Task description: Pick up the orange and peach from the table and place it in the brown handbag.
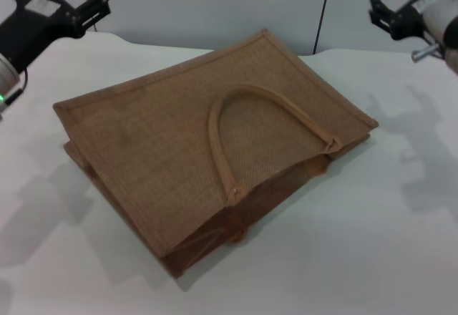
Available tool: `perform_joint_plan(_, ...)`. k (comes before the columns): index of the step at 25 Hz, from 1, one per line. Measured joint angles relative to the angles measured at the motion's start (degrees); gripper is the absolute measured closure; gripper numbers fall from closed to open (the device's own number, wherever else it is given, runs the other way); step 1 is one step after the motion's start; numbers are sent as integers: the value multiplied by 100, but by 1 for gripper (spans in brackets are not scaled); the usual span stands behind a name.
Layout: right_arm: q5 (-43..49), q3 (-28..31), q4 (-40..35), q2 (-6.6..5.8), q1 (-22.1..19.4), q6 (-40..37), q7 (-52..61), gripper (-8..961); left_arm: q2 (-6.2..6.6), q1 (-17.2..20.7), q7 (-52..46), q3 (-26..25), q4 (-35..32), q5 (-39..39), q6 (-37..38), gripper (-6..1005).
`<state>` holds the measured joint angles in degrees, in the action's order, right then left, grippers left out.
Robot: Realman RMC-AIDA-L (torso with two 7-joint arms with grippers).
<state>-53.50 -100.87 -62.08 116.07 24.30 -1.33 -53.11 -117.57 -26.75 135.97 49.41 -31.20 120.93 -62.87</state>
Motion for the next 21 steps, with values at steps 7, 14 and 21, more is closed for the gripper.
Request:
perform_joint_plan(7,-288,-1200,1908,18,454,-2957,486,134,22,-707,1797,-66,2009,1462,45,123)
perform_joint_plan(14,-292,-2128,2962,26,771,-4312,1330,134,29,-920,2232,-64,2593,1896,29,123)
perform_joint_plan(21,-267,-2151,3088,12,822,-4306,1485,134,35,-910,2250,-64,2719,1962,52,123)
